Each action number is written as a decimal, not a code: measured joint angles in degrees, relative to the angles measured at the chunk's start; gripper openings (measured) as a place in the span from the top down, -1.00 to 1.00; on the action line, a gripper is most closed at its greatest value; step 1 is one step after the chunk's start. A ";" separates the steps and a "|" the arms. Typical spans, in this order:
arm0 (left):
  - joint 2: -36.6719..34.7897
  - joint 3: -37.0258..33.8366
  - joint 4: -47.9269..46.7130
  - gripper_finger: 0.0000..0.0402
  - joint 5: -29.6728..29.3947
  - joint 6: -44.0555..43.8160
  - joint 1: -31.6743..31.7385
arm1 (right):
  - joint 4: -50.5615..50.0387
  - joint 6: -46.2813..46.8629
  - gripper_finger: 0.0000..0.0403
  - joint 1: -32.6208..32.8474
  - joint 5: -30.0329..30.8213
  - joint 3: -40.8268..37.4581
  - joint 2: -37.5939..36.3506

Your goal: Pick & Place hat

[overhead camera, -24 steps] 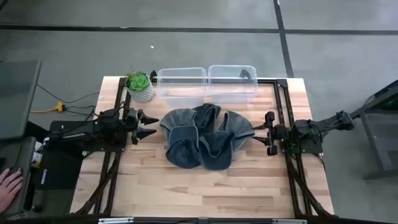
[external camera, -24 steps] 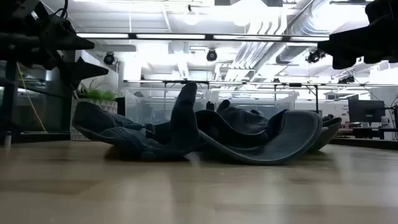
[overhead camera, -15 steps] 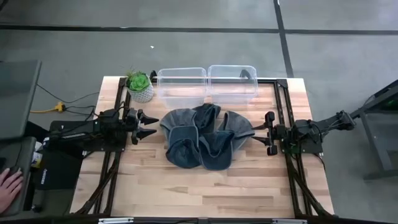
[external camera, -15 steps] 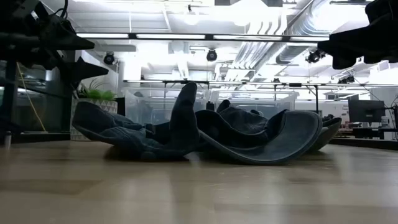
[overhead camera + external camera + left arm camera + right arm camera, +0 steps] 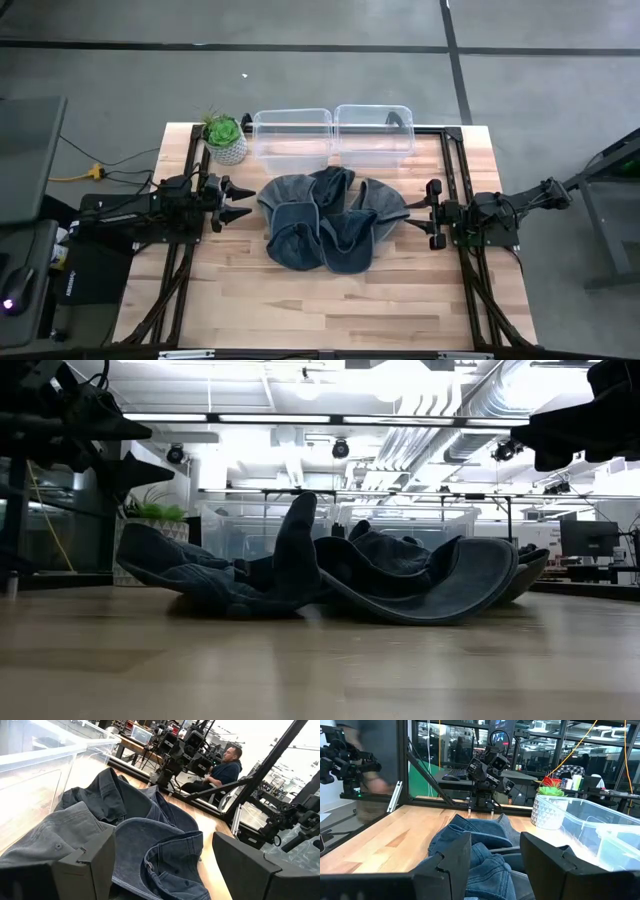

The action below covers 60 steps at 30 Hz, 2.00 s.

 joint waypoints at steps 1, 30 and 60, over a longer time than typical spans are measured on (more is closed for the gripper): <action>-0.02 0.02 0.00 -0.37 -0.02 0.01 0.00 | 0.00 0.00 0.18 0.01 -0.01 0.00 -0.02; -0.01 0.01 0.00 -0.37 -0.01 0.01 0.02 | -0.01 0.00 0.18 0.01 0.01 -0.01 -0.01; 6.73 -0.04 2.35 -0.37 -3.31 -31.20 0.00 | -0.01 0.00 0.18 0.02 0.01 -0.01 -0.02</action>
